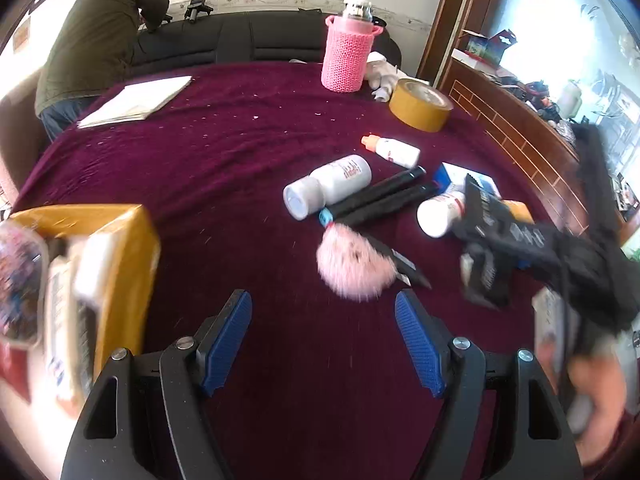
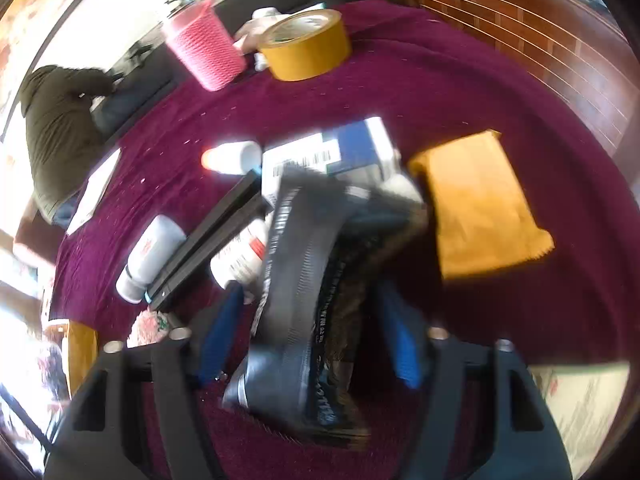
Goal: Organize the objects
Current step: 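Grasp the pink fluffy ball with the left gripper while the right gripper grasps the black packet, then lower the pink ball and black packet into the yellow box and open both grippers, then move both grippers back over the items on the table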
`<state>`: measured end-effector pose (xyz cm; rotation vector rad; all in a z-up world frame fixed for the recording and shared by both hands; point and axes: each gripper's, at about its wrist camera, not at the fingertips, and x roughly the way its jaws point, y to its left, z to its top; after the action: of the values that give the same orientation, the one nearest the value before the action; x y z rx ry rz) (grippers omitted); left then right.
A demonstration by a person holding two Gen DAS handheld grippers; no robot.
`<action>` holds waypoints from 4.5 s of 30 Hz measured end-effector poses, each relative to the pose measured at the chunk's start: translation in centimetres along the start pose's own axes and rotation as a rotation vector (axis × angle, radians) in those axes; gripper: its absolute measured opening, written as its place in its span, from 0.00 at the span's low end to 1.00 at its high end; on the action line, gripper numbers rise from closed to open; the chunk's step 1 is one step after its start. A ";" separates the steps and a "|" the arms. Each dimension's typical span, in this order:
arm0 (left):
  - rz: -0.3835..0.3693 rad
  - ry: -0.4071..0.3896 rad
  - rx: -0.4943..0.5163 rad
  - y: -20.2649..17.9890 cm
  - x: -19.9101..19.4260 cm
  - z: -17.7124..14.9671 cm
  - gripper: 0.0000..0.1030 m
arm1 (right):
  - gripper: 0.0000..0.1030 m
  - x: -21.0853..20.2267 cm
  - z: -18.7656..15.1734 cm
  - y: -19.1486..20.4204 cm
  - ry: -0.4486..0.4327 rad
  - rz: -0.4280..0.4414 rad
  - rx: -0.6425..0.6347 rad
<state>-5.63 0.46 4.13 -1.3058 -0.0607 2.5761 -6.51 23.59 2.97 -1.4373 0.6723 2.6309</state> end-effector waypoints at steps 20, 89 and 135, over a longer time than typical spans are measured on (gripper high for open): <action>-0.083 -0.085 0.043 -1.1 -2.0 0.2 0.18 | 0.42 0.0 -0.2 0.0 -0.022 0.039 -0.033; 0.168 -0.278 -0.316 15.9 -20.3 -14.0 0.60 | 0.65 -7.9 -15.7 18.5 -0.105 0.189 -0.447; 0.025 -0.231 -0.237 -1.5 -12.9 -9.2 0.98 | 0.82 -16.6 -1.7 -0.2 -0.229 -0.026 -0.292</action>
<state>9.28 -1.88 9.01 -1.0777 -0.4051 2.7980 4.17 25.51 15.62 -1.1607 0.2531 2.9040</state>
